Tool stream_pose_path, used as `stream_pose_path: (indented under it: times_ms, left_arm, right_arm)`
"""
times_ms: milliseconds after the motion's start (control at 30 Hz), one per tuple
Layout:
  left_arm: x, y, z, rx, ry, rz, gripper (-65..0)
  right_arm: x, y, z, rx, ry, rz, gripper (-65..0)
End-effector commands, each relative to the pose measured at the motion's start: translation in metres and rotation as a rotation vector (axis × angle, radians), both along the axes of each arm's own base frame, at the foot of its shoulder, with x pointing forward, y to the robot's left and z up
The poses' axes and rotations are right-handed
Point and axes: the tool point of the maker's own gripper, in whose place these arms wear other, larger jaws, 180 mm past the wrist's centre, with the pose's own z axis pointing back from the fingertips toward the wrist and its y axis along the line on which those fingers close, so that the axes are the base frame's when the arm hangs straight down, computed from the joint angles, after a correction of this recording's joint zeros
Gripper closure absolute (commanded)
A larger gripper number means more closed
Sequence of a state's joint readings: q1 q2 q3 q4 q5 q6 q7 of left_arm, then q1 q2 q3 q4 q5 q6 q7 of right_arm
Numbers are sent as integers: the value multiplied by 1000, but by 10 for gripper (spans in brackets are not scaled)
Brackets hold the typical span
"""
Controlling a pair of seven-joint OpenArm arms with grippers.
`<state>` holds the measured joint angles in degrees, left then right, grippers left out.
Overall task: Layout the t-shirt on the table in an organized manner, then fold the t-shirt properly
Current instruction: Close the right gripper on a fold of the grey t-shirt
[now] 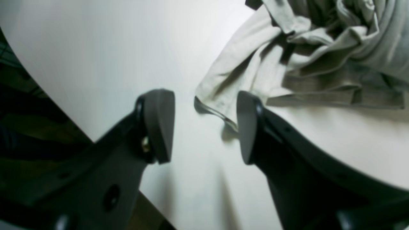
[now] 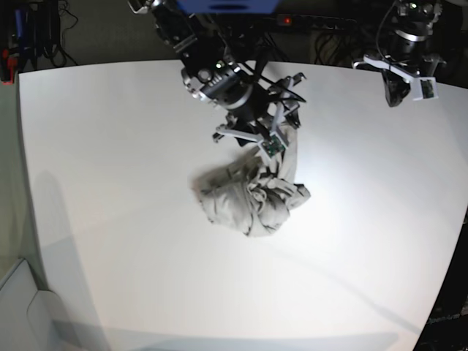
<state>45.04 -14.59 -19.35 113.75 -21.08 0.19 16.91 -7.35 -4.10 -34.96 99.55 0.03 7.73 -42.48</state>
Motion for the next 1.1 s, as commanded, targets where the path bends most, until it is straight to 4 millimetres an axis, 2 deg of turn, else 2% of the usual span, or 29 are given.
stream_pose_path:
  times_ms: [0, 200, 400, 600, 900, 967, 1067]
  left_arm:
    - [4, 0, 10, 8, -37, -8, -2]
    - [2, -1, 9, -5, -40, 15, -2]
    - [2, -3, 8, -14, -44, 26, -2]
    - [10, -2, 12, -15, -66, 26, -2]
    - [12, -2, 13, -15, -72, 26, -2]
    - [13, -2, 13, -15, -73, 26, -2]
    - [13, -2, 13, -15, -73, 26, -2]
  right_arm:
    - [8, 8, 13, 35, -44, 18, -322]
    - [9, 10, -11, -12, 1, 38, -322]
    - [13, 11, -14, 7, -17, 29, -323]
    - [17, 10, -31, -26, 8, 35, -323]
    - [29, 8, -27, -33, -15, 35, -323]
    - [28, 8, -33, -44, -1, 37, -323]
    - [32, 7, -32, -47, -8, 37, -323]
